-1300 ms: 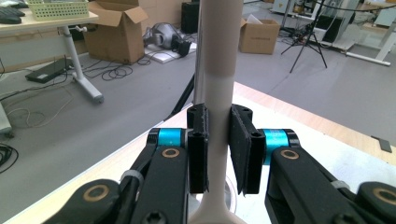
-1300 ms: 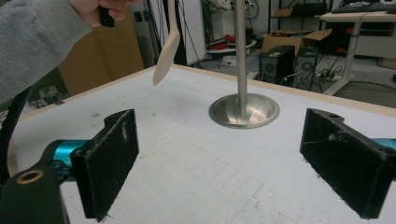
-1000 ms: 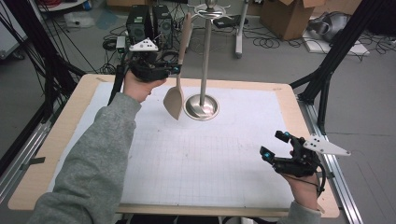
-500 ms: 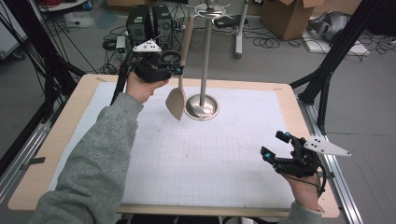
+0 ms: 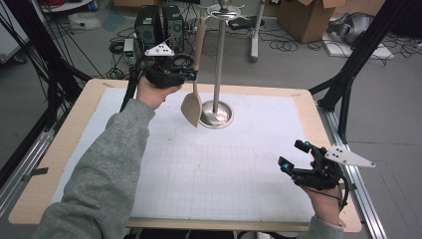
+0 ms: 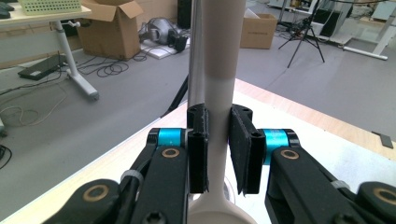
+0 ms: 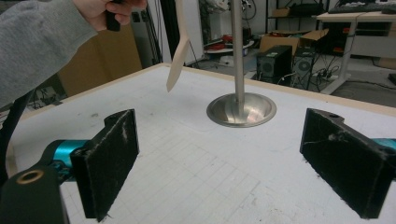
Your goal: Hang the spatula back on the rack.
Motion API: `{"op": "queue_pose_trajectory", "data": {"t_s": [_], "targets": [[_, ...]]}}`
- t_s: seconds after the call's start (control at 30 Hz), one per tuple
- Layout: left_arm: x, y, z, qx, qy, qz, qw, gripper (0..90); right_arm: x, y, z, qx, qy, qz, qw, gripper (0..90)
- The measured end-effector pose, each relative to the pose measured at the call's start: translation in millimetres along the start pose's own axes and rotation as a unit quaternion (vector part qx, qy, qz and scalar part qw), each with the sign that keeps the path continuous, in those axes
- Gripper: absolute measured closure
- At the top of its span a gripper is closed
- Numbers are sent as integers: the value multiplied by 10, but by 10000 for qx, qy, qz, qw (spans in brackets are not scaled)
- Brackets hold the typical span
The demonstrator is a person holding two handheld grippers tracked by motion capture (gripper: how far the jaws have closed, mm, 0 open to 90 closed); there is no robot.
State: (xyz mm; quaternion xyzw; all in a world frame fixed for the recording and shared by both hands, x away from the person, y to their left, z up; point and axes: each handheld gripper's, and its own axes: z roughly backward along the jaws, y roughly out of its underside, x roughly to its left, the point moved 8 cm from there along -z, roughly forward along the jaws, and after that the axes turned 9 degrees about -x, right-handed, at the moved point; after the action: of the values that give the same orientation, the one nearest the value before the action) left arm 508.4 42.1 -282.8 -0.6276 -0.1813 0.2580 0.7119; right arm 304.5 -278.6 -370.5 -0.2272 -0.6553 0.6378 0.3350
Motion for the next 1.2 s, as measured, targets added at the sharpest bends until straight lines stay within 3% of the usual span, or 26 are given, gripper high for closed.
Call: {"op": "queue_pose_trajectory", "data": {"t_s": [0.5, 0.67, 0.87, 1.1, 1.2], "targets": [[-26, 12, -70, -58, 47, 76, 9999, 765, 3, 3, 2, 7, -10, 19, 10000, 106], [-23, -75, -43, -271, -16, 79, 9996, 687, 14, 8, 0, 34, -10, -4, 10000, 106], [16, -88, 22, -275, -95, 123, 9995, 561, 16, -2, 12, 8, -8, 15, 10000, 106], [-17, -75, 101, -341, -62, -2, 9994, 456, 15, -13, 17, -12, 3, 42, 10000, 106], [7, -41, 147, -353, -101, 1, 9993, 453, 17, -5, 13, 10, -1, 21, 10000, 106]]}}
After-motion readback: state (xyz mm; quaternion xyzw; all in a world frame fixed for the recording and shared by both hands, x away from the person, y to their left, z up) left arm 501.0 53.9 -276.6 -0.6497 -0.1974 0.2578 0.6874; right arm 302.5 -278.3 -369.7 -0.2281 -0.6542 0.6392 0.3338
